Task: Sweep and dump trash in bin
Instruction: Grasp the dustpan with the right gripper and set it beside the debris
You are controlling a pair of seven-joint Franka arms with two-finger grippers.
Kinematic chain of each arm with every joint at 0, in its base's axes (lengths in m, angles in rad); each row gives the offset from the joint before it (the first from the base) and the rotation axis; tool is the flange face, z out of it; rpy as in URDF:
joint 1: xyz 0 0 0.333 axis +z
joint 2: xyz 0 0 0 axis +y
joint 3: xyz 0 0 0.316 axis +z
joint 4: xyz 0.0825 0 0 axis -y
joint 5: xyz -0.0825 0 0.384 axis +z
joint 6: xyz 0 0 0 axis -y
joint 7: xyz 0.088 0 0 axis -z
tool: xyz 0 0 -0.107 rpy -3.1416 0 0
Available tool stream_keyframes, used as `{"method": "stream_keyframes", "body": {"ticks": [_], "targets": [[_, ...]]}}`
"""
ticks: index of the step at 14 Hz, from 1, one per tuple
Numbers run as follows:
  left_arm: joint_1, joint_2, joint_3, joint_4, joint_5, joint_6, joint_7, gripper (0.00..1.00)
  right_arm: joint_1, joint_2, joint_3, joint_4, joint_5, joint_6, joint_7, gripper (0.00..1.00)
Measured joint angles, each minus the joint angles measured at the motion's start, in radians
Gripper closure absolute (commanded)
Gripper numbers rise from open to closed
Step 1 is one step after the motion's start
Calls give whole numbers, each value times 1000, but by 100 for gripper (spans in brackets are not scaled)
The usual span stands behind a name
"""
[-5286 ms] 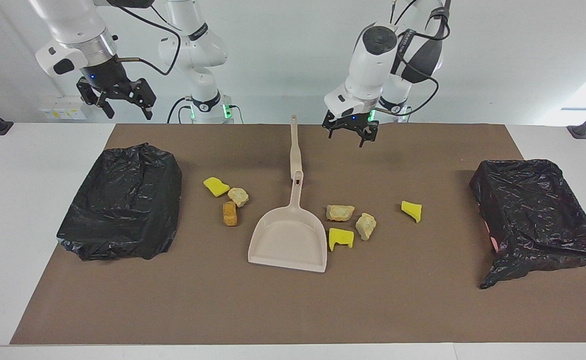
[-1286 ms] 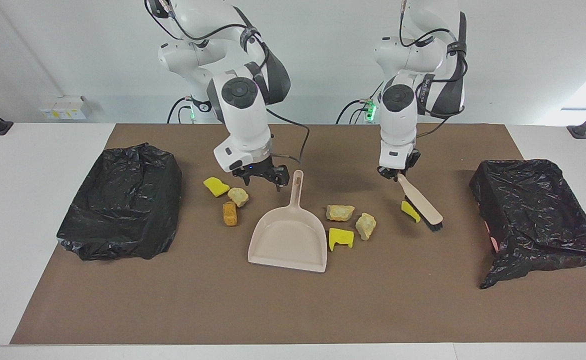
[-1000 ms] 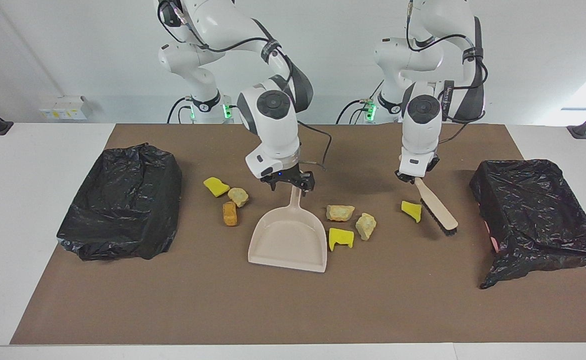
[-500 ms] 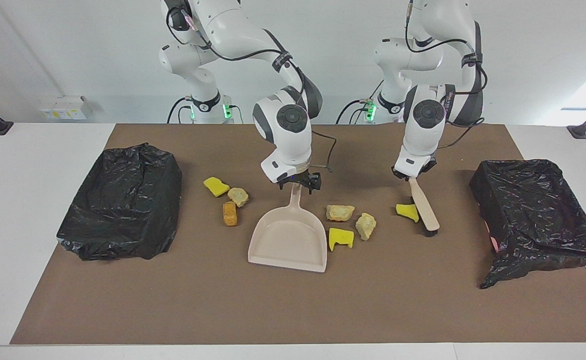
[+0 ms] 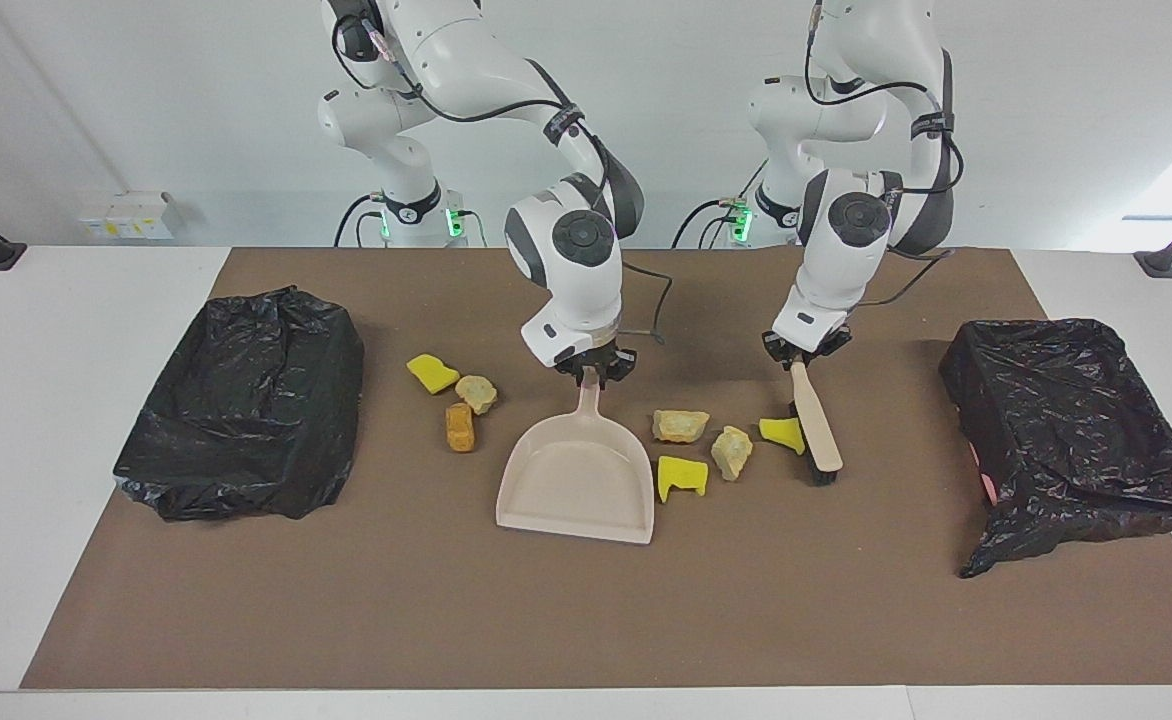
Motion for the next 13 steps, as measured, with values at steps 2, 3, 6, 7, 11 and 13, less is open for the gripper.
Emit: {"method": "stream_keyframes", "body": {"ticks": [2, 3, 6, 7, 11, 13], "targets": [[0, 0, 1, 0, -1, 1, 1, 100, -5, -5, -4, 1, 5, 3, -76, 100], [1, 0, 2, 0, -1, 2, 2, 100, -14, -15, -6, 1, 7, 3, -145, 100], [3, 1, 7, 13, -1, 3, 25, 100, -88, -78, -12, 1, 7, -71, -460, 100], [4, 2, 10, 26, -1, -2, 28, 100, -119, -103, -13, 0, 7, -115, -588, 100], [42, 1, 17, 60, -2, -51, 40, 100, -222, -135, -14, -26, -8, -153, -1164, 100], [52, 1, 17, 60, -2, -52, 40, 100, -243, -121, -14, -37, -98, -148, -1403, 100]]}}
